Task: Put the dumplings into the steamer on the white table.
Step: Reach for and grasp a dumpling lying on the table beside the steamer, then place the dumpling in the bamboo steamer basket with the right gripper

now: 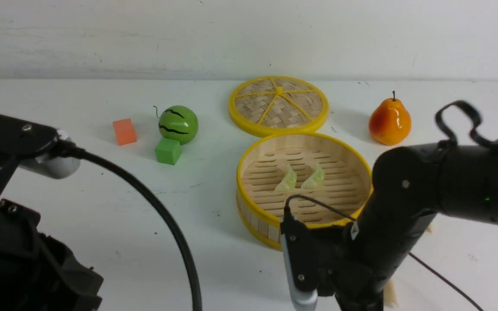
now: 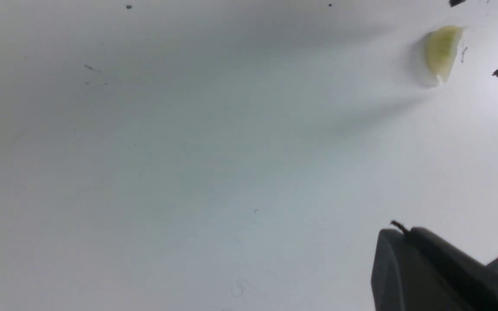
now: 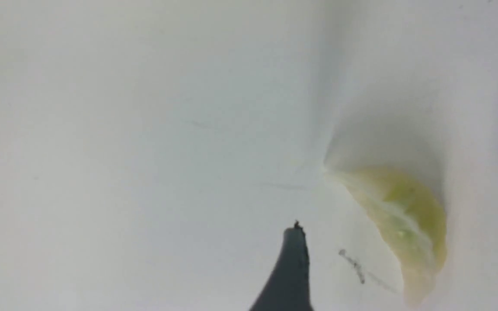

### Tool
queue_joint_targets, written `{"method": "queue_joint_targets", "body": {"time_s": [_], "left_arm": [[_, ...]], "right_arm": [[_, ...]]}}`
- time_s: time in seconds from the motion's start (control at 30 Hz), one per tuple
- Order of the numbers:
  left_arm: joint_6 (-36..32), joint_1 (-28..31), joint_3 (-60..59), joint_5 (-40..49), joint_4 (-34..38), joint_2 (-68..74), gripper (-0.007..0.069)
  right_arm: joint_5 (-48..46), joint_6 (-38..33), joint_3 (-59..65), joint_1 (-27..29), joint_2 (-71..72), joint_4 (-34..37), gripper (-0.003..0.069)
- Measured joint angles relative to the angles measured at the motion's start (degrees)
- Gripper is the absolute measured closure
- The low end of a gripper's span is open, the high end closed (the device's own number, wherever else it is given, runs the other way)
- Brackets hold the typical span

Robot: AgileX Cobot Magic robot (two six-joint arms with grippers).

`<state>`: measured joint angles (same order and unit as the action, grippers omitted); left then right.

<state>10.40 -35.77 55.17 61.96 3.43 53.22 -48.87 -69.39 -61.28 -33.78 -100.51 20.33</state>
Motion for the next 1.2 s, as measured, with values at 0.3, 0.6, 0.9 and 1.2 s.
{"method": "queue_joint_targets", "body": {"time_s": [0.3,0.6,0.9,1.2], "left_arm": [[0.0,0.0,-0.1,1.2,0.0,0.0,0.0638],[0.0,0.0,-0.3,2.5,-1.4,-4.9,0.0638],[3.1,0.0,-9.4,-1.7,-5.9,-17.7,0.0638],[4.8,0.0,-15.1,-1.3,-5.7,-21.2,0.0638]], "right_arm": [[7.8,-1.7,-0.5,0.0,-5.0,-2.0,0.0414],[0.0,13.4,-7.6,0.0,-2.5,-2.9,0.0453],[-2.7,48.2,-26.0,0.0,-3.3,-8.6,0.0453],[3.0,75.0,-38.4,0.0,-15.2,-20.3,0.0453]]}}
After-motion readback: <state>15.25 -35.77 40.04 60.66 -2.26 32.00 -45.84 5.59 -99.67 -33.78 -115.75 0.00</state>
